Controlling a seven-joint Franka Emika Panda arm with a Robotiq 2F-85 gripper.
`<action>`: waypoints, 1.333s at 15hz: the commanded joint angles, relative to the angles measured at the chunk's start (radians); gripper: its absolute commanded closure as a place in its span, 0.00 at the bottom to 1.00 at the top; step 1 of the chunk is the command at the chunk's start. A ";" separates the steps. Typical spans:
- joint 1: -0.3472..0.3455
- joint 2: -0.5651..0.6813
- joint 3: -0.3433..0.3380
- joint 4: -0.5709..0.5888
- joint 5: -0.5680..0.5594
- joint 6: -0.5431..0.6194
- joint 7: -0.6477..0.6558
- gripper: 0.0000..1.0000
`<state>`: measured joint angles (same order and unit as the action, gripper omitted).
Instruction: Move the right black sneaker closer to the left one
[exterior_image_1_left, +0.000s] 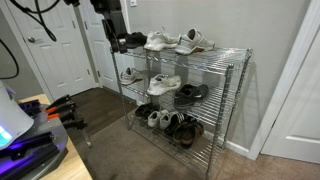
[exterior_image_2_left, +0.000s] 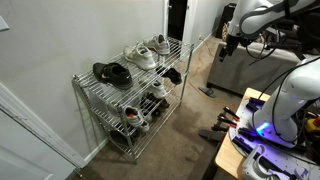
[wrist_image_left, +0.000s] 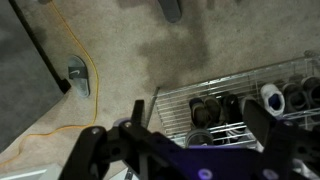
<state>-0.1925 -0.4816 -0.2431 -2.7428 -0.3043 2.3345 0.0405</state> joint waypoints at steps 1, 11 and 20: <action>-0.041 0.174 0.035 0.003 0.058 0.256 0.124 0.00; -0.040 0.541 0.056 0.184 0.085 0.413 0.366 0.00; -0.009 0.579 0.029 0.219 0.203 0.364 0.274 0.00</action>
<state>-0.2179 0.0976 -0.1977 -2.5259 -0.1050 2.7013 0.3185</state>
